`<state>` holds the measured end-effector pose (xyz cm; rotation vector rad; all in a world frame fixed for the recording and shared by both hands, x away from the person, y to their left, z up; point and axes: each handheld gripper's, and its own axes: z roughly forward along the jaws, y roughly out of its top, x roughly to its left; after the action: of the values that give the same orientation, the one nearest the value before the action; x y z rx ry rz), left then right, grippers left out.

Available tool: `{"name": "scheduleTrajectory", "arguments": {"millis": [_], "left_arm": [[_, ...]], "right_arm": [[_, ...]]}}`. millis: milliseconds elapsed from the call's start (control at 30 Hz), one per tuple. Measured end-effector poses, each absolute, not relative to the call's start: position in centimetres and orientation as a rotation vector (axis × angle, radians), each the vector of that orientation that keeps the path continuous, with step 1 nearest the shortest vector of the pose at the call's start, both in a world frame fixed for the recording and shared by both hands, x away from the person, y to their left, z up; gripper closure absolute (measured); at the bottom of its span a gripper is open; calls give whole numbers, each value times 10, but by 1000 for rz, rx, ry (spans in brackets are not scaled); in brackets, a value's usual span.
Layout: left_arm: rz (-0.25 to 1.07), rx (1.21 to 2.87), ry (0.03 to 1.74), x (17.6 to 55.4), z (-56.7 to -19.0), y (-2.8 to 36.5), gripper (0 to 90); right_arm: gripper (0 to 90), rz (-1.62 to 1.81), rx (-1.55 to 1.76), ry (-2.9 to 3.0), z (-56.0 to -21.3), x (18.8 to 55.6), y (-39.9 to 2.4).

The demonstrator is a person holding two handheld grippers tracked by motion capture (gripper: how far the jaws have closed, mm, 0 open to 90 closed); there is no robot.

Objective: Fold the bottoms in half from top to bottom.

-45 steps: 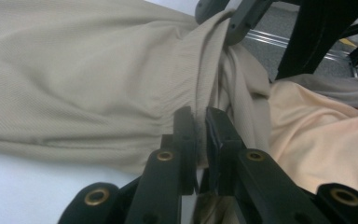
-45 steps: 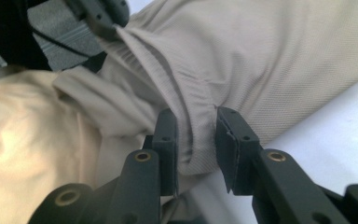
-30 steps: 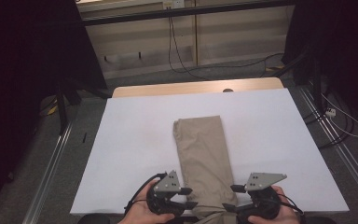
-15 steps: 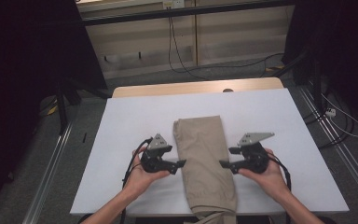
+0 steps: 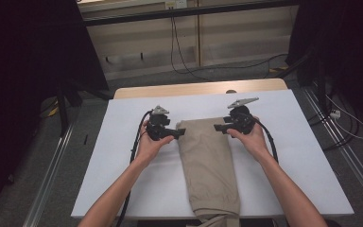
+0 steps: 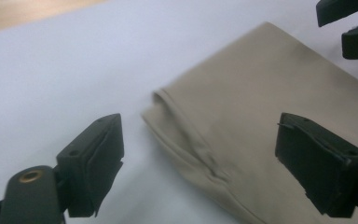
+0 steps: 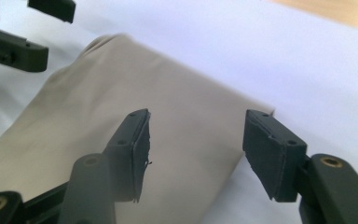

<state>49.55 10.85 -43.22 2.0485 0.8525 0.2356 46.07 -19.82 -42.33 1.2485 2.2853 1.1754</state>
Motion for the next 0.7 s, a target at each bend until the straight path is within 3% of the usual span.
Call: {"name": "scheduleTrajectory", "arguments": {"millis": [33,333,700], "left_arm": [[231,2040,871,500,-433,107,139],[231,2065,918,527,-437,96,269],[218,2079,972,540,-459,98,350]], "right_arm": [[431,1190,1239,2279,-423,469,-197],[464,1133,1315,2256,-430,522,-193],[452,1062,1320,2339,-456,528,-196]]}}
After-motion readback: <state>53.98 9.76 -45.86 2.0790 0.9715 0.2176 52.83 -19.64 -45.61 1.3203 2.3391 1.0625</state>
